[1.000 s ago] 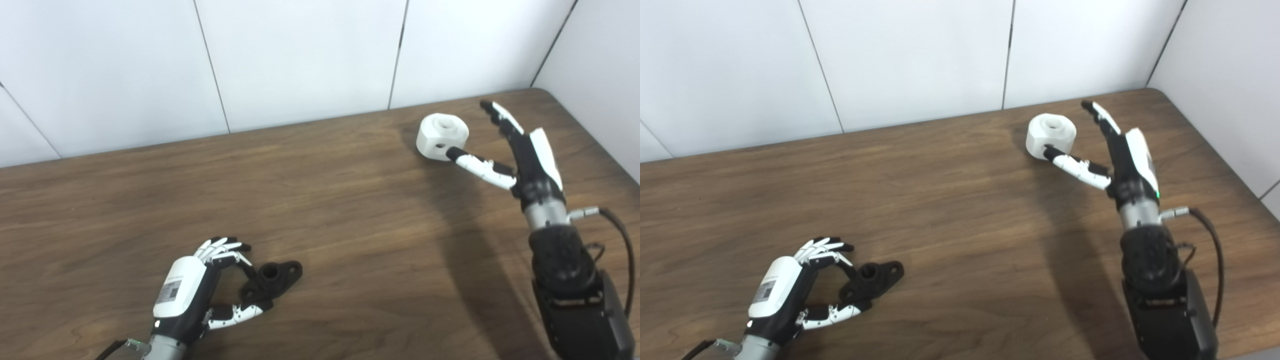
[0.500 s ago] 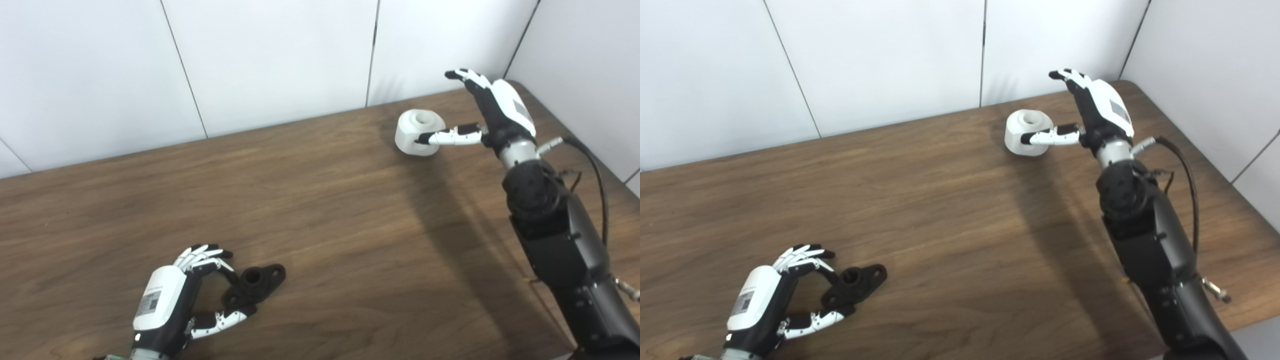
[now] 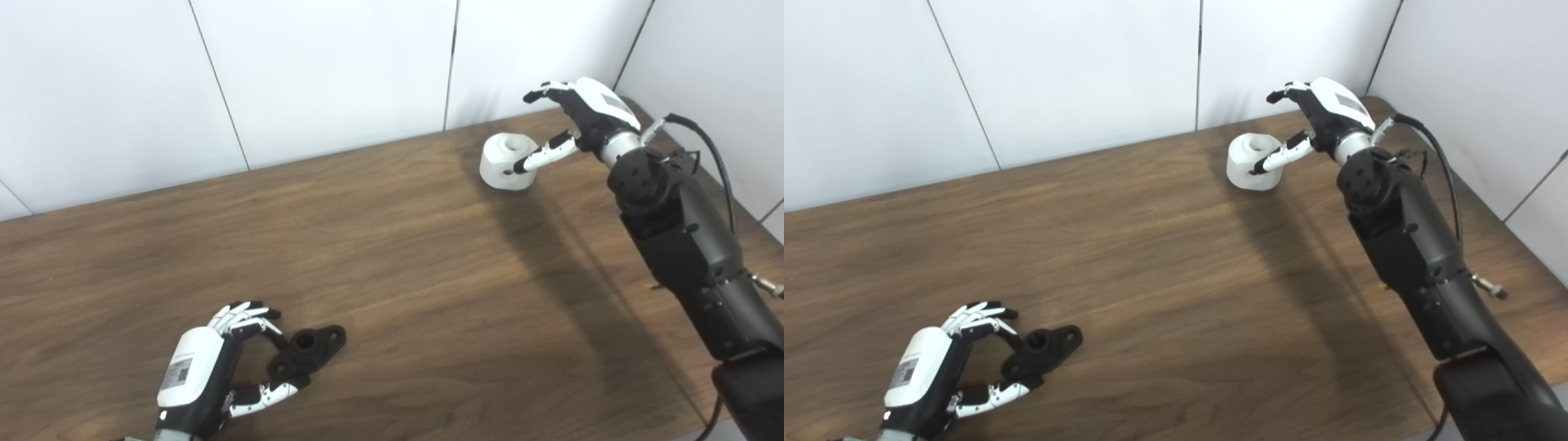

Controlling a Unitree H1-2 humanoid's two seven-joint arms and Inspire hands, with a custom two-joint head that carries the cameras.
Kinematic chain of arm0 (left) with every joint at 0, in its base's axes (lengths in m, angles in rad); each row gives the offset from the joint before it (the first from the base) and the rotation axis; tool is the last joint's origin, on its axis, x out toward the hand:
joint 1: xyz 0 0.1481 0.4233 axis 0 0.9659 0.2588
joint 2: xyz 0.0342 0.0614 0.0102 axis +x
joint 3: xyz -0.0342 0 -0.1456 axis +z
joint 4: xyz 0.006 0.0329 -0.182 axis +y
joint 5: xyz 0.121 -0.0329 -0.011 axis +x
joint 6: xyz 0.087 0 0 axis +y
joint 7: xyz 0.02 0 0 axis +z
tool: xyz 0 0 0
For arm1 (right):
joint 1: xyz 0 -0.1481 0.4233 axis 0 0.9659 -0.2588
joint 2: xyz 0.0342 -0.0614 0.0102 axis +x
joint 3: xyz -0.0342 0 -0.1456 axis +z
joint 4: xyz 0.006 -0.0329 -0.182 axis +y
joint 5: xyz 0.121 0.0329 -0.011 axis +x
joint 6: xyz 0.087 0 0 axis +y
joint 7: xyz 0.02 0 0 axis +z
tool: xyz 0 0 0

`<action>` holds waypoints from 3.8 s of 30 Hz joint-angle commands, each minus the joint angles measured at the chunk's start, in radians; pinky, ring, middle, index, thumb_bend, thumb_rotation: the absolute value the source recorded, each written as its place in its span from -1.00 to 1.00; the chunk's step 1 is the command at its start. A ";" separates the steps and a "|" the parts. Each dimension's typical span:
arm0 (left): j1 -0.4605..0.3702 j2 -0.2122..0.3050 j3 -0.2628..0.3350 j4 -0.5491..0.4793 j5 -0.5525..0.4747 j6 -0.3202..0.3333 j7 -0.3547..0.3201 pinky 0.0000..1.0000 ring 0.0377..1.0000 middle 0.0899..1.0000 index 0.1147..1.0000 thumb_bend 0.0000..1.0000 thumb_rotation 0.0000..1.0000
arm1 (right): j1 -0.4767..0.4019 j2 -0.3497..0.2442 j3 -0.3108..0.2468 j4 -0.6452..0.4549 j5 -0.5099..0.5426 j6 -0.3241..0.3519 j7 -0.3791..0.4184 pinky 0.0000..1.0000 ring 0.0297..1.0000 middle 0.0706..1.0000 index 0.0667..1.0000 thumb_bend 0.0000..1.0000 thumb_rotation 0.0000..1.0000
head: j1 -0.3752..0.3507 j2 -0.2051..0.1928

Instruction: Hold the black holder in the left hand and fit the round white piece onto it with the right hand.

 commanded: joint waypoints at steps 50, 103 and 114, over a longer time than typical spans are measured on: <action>0.028 -0.004 0.014 -0.032 0.008 0.063 -0.035 0.83 0.72 0.49 -0.16 0.04 -0.91 | -0.074 0.049 -0.016 0.140 -0.009 -0.029 -0.098 0.58 0.90 0.82 0.36 0.68 -0.64 | 0.028 0.008; 0.022 -0.005 0.008 -0.024 0.014 0.069 -0.035 0.84 0.72 0.49 -0.16 0.04 -0.91 | -0.106 -0.006 0.053 0.210 0.032 -0.057 -0.107 0.62 0.91 0.75 0.16 0.52 -0.68 | 0.032 0.012; 0.022 -0.008 0.004 -0.021 0.027 0.073 -0.030 0.83 0.71 0.48 -0.16 0.04 -0.91 | -0.097 -0.004 0.049 0.208 0.036 -0.092 -0.125 0.70 0.84 0.60 -0.10 0.03 -0.73 | 0.035 0.014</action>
